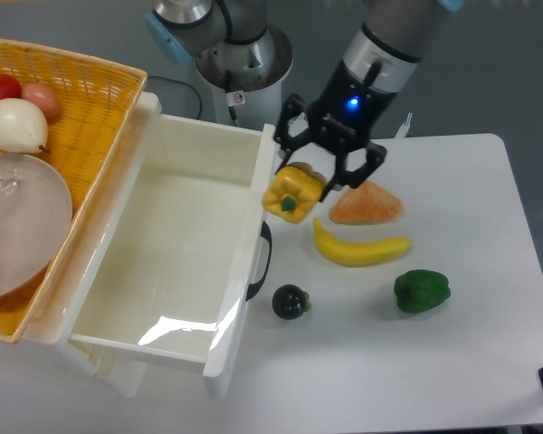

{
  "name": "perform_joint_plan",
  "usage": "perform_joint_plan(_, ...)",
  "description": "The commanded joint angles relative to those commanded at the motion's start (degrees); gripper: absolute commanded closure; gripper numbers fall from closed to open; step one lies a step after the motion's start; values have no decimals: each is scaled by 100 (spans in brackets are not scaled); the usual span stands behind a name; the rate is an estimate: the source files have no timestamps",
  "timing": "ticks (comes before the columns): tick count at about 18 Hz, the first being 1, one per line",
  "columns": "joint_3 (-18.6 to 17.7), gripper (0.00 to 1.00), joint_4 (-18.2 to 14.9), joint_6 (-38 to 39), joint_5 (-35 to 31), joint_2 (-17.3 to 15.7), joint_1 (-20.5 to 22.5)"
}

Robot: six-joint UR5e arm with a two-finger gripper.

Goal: Place the yellow pepper in the upper white drawer
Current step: 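Lift the yellow pepper and carry it over the open white drawer, then lower the pepper into the drawer and open the gripper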

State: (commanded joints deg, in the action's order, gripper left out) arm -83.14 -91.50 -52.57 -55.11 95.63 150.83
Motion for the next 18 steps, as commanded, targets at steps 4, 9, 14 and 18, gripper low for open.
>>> perform_joint_plan(4, -18, 95, -9, 133, -26, -61, -193)
perform_joint_plan(9, -194, 95, 9, 141, -61, -53, -379)
perform_joint_plan(14, -220, 91, 9, 141, -61, 35, -510)
perform_joint_plan(18, -255, 86, 18, 115, -61, 52, -572)
